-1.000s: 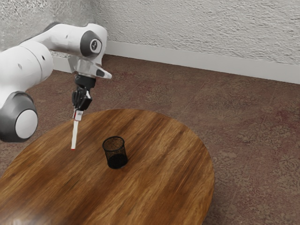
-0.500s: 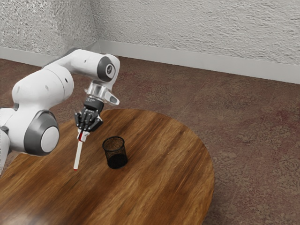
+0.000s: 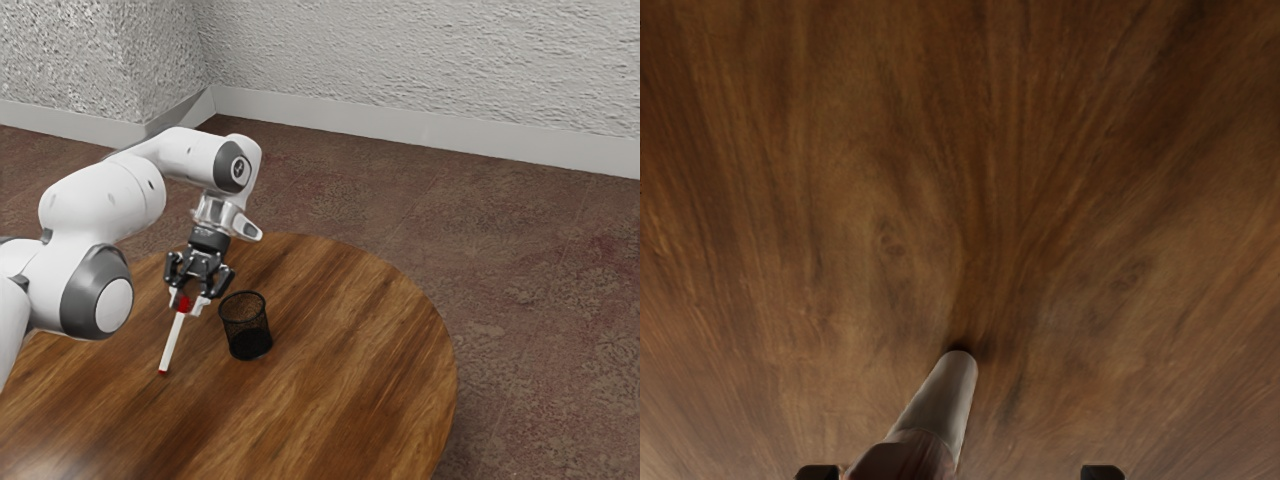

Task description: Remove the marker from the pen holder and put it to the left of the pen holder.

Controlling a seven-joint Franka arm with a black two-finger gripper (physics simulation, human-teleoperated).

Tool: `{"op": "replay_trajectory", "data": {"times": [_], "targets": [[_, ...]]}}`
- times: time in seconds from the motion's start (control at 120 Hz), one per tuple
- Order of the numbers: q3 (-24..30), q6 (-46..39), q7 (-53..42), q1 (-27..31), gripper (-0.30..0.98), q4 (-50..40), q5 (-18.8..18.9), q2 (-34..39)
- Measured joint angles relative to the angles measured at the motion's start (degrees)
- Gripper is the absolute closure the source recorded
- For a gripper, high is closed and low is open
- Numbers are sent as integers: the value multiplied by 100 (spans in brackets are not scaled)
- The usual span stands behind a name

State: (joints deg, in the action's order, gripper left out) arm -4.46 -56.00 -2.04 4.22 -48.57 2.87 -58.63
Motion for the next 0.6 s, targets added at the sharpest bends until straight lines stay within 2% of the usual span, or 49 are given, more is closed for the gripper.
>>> {"op": "replay_trajectory", "data": {"times": [0.15,0.242,0.333,0.4,0.475,0.6], "targets": [[11,-152,185,-10,21,-62,-32,254],[58,-602,218,-32,14,-1148,-30,1600],[66,-1327,152,-76,9,-2848,-12,3640],[75,-1811,32,-156,7,-3362,-15,4672],[88,-2194,-91,-207,5,-3520,-24,5249],[82,-2587,-272,-234,3,-3549,-119,5437]]}}
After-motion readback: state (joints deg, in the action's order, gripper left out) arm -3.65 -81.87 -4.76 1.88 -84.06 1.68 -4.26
